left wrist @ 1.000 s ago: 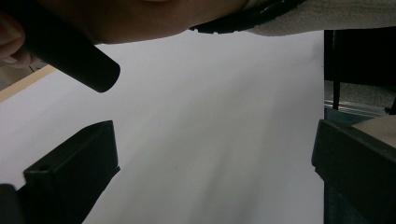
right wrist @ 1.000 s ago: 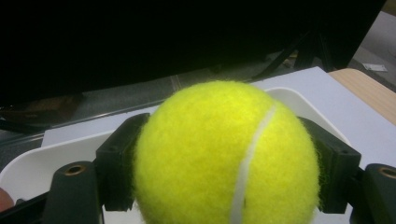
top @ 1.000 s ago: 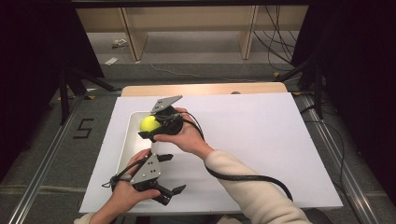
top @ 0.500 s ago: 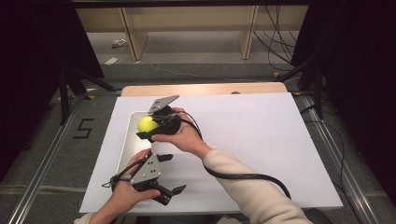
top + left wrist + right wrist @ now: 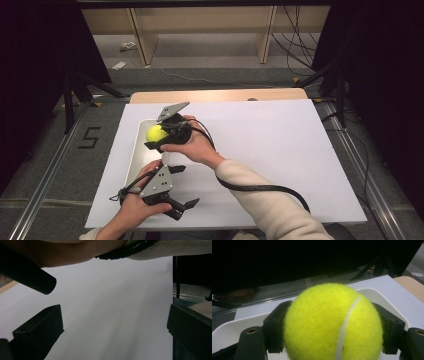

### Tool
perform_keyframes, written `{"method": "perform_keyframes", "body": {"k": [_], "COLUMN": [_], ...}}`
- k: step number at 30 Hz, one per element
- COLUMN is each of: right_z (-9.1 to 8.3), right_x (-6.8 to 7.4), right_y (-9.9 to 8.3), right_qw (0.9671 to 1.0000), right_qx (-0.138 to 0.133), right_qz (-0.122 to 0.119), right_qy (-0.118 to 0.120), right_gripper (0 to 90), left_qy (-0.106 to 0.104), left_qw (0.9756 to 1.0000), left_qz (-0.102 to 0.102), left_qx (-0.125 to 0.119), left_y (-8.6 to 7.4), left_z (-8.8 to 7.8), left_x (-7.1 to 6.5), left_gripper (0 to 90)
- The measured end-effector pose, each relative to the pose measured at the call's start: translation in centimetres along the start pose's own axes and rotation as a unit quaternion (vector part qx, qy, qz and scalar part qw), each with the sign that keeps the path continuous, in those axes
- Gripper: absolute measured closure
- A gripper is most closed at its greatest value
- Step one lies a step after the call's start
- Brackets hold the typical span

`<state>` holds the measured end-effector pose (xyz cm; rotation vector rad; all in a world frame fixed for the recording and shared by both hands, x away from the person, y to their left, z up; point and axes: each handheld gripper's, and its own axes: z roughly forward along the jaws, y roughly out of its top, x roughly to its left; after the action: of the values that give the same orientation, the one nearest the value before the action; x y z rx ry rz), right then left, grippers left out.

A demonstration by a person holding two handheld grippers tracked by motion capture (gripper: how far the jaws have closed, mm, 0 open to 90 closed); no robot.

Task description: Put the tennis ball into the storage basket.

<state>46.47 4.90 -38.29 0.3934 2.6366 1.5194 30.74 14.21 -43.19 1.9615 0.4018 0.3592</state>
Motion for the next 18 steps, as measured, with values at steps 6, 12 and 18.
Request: {"method": "perform_keyframes", "body": {"k": [6, 12, 18], "right_z": [0.39, 0.69, 0.9], "right_x": [-0.05, -0.21, -0.34], "right_y": [0.07, -0.01, 0.0], "right_qw": [1.0, 1.0, 0.9999], "right_qx": [0.004, 0.007, 0.01], "right_qz": [-0.002, -0.001, 0.002], "right_qy": [0.004, 0.007, 0.008], "right_gripper": [26.4, 26.3, 26.4], "left_qy": [-0.001, -0.002, -0.003], "left_qw": [1.0, 1.0, 1.0], "left_qz": [0.001, 0.002, 0.002], "left_qx": [0.0, 0.0, 0.001], "left_y": [0.01, 0.01, 0.02], "left_z": [0.01, 0.02, 0.04], "left_x": [-0.02, -0.02, -0.07], "left_gripper": [0.0, 0.0, 0.0]}}
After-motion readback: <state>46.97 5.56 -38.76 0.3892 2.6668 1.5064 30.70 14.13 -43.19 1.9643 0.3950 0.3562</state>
